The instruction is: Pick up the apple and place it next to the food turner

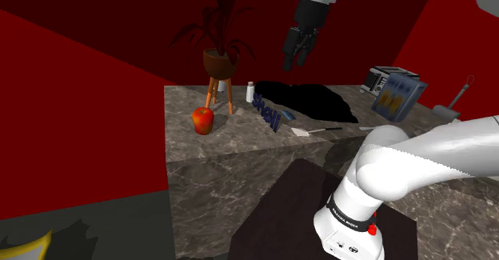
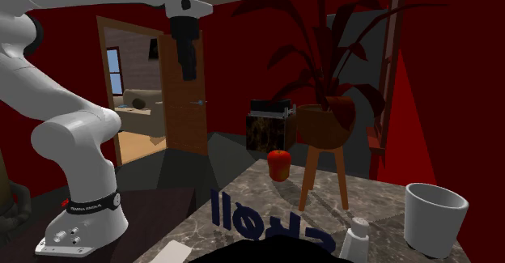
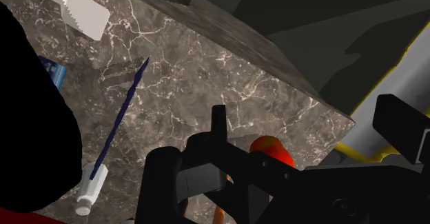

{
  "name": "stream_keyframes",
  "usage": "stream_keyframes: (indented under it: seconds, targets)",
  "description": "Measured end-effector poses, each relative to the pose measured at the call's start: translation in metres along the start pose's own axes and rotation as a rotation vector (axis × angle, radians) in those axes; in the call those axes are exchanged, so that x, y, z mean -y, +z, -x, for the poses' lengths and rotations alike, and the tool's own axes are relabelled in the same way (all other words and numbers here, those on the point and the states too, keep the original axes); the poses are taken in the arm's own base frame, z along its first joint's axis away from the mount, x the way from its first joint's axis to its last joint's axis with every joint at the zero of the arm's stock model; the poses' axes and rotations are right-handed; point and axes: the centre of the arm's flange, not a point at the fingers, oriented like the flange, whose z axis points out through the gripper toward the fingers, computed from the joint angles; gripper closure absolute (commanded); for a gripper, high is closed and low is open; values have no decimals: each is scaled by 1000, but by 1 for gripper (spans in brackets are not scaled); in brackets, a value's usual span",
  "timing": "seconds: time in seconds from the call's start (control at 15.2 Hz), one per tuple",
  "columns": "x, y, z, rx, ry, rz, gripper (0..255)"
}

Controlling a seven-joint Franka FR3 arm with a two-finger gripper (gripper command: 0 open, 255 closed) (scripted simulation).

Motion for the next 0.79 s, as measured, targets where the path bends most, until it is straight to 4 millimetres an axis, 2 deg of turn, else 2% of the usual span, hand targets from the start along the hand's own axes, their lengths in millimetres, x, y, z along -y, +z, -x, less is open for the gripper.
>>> stream_keyframes:
  seconds: [0.07,0.26,0.46,0.59,0.79]
  targets:
    - [0,0,0,0,0,0,0]
    - [5,15,-20,3,3,0,0]
    - [9,37,-56,6,7,-1,0]
    - [11,50,-73,8,9,-2,0]
    - [15,77,-106,11,14,-3,0]
